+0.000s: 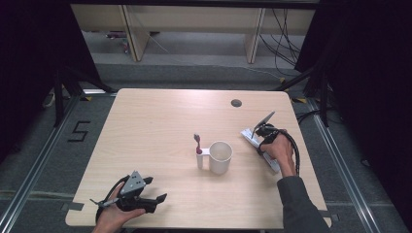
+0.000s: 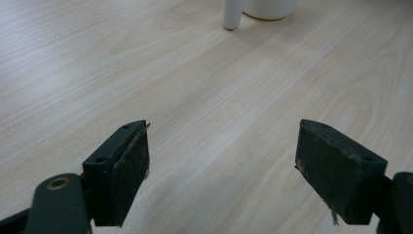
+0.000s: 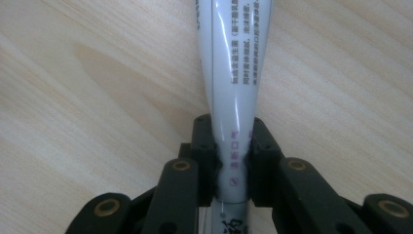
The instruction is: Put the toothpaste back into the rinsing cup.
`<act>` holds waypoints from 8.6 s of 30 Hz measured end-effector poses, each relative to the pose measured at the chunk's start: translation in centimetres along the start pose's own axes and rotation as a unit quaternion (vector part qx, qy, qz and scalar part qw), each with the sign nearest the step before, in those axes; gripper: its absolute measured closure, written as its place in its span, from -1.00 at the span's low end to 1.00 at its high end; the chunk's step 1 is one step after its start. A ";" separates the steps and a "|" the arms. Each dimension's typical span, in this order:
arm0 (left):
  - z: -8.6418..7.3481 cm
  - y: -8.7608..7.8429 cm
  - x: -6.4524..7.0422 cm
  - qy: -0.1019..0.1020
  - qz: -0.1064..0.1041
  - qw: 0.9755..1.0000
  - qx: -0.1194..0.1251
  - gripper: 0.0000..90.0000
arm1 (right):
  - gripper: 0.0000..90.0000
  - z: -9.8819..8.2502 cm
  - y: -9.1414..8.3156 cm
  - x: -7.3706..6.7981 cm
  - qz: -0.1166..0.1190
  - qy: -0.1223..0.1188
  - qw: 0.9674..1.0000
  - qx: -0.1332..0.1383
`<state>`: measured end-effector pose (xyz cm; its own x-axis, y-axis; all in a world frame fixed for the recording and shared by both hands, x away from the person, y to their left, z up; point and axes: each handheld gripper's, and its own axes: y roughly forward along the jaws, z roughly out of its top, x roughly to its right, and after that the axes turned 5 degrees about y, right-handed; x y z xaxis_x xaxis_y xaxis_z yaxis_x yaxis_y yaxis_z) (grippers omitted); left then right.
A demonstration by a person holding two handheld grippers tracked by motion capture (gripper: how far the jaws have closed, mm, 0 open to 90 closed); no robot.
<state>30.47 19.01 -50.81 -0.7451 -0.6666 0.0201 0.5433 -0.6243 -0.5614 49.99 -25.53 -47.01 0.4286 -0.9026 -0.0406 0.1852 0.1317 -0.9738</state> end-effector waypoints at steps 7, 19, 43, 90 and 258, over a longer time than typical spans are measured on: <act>0.0 0.1 0.1 0.000 -0.002 1.000 0.004 -0.56 | 0.72 -1.2 -1.9 0.9 0.023 0.005 0.997 0.073; -0.1 0.0 -0.1 -0.001 0.002 1.000 0.001 -0.56 | 0.72 -2.7 -5.3 0.1 0.114 -0.008 0.965 0.235; 0.0 -0.2 -0.5 0.001 0.007 1.000 -0.001 -0.56 | 0.72 -3.2 -9.6 -5.8 0.218 -0.054 0.885 0.407; -0.1 -0.2 -0.4 0.002 0.004 1.000 0.005 -0.56 | 0.71 -2.5 -2.8 -10.8 0.252 -0.091 0.851 0.451; -0.3 -1.1 -0.7 -0.005 0.021 1.000 0.006 -0.56 | -0.43 -12.1 -4.6 -4.7 0.141 -0.006 0.901 0.410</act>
<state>30.29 20.28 -50.45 -0.7172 -0.6969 0.0056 0.5787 -0.6000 -0.5524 36.38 -26.89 -45.04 0.5689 -0.7823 -0.2536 0.6570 0.6178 -0.4320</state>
